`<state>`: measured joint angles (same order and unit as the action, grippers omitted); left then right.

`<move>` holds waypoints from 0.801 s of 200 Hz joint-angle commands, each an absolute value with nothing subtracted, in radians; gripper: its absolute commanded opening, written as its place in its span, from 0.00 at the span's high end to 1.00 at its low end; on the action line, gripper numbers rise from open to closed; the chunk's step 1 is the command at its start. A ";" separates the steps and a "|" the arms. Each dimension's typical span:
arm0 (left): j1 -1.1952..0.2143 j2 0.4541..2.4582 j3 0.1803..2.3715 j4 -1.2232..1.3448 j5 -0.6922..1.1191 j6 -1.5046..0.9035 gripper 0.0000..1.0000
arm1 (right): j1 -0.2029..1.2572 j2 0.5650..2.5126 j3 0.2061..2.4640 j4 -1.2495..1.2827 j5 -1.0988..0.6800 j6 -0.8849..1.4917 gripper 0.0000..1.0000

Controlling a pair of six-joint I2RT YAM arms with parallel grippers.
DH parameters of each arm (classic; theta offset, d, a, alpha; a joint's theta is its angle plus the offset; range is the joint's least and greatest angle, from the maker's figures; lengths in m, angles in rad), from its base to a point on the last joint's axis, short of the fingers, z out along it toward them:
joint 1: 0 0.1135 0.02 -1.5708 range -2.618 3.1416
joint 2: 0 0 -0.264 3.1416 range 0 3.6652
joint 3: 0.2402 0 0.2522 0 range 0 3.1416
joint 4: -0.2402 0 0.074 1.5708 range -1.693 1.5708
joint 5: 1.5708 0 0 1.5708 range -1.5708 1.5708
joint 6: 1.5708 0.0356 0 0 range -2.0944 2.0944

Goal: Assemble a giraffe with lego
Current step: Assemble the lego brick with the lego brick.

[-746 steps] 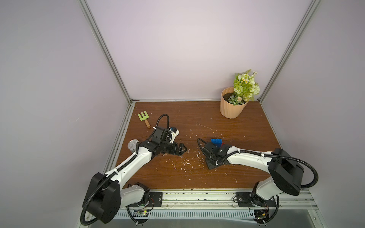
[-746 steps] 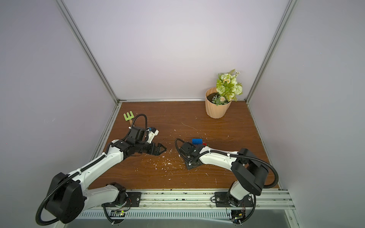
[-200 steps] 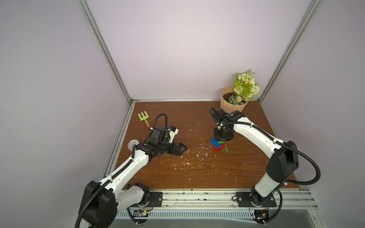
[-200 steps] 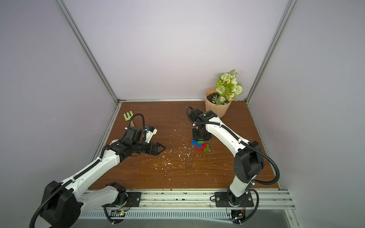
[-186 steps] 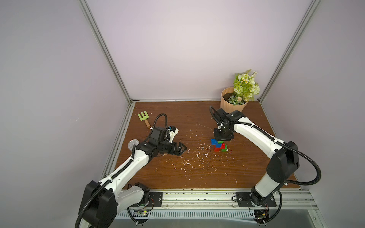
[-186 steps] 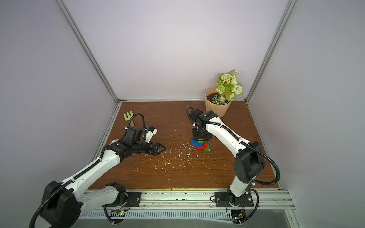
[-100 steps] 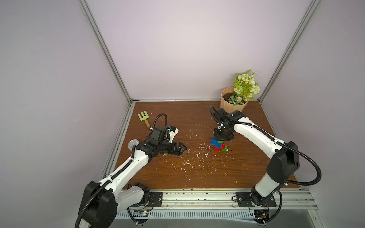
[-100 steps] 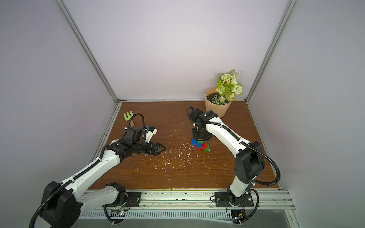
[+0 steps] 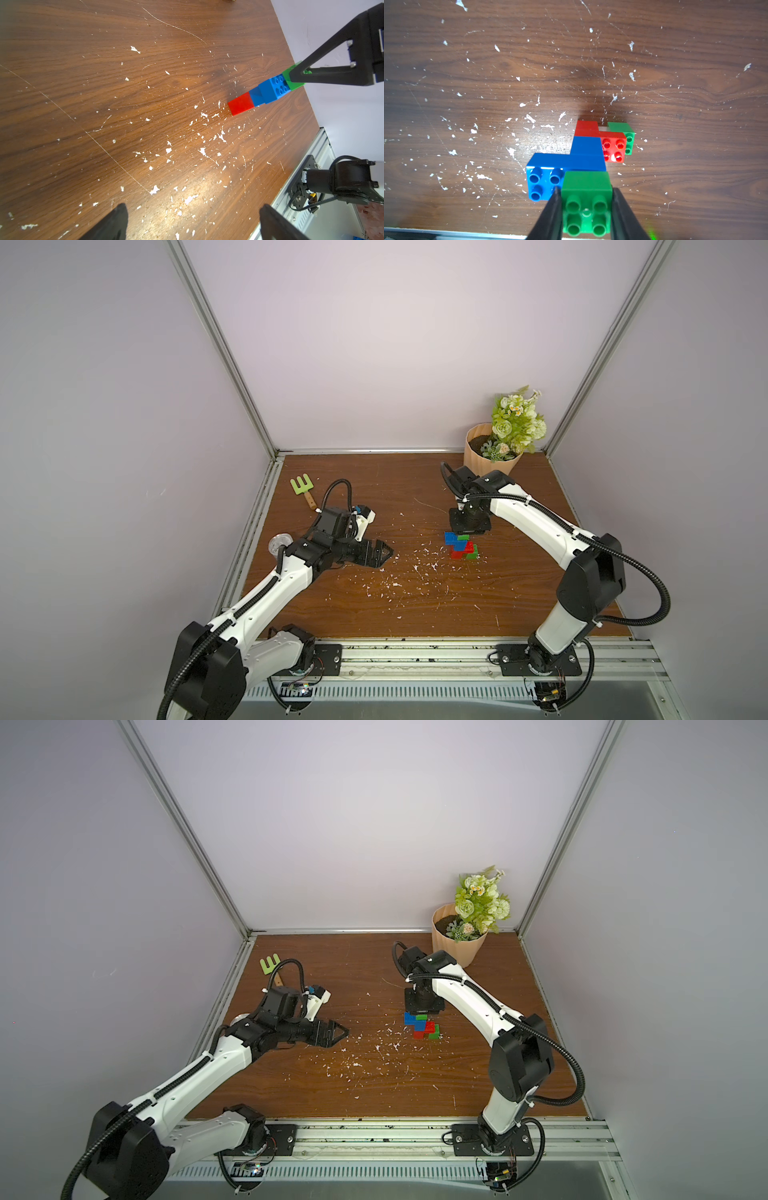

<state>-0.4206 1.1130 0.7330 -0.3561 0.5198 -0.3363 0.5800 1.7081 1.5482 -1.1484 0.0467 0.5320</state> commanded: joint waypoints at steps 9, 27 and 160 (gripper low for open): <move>-0.431 1.098 0.731 -0.365 0.537 -0.334 0.00 | 0.575 1.705 1.574 -1.177 0.051 0.528 0.73; -0.431 1.098 0.732 -0.364 0.537 -0.333 0.00 | 0.574 1.698 1.557 -1.177 0.049 0.529 0.73; -0.431 1.097 0.730 -0.365 0.531 -0.334 0.01 | 0.575 1.655 1.431 -1.141 0.066 0.531 0.73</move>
